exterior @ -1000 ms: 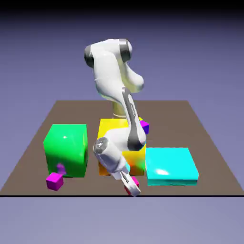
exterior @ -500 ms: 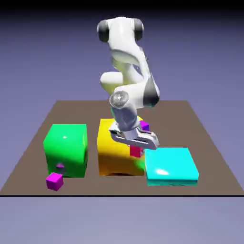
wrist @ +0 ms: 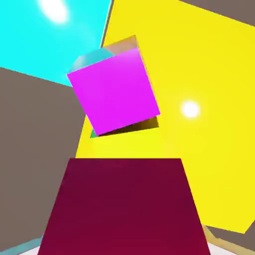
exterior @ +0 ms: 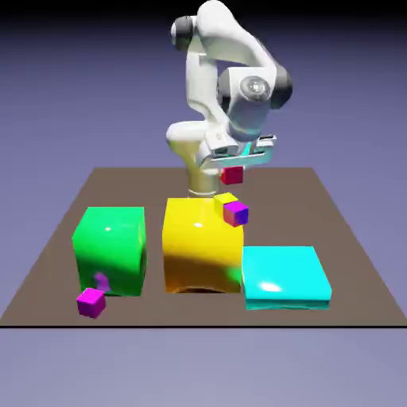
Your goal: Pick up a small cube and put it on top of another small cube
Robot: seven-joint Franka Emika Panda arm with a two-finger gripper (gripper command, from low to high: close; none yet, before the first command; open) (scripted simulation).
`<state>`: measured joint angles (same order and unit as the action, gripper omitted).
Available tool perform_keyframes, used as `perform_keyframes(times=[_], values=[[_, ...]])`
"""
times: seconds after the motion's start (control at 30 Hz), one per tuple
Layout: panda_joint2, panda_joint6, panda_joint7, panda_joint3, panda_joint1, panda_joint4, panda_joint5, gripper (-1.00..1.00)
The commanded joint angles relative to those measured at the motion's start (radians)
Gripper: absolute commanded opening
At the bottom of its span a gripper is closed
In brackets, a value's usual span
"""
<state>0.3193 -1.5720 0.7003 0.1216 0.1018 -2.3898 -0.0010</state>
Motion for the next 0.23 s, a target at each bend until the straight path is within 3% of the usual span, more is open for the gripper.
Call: perform_keyframes(times=[0.0, 0.1, 0.13, 0.2], values=[[0.002, -0.034, 0.0, 0.0, 0.0, -0.036, -0.002, -1.0], [0.007, -0.103, 0.0, 0.0, 0.001, -0.109, -0.001, -1.0], [0.007, -0.103, 0.0, 0.0, 0.001, -0.109, -0.001, 1.0], [0.005, -0.069, 0.0, 0.0, 0.0, -0.073, -0.001, 1.0]])
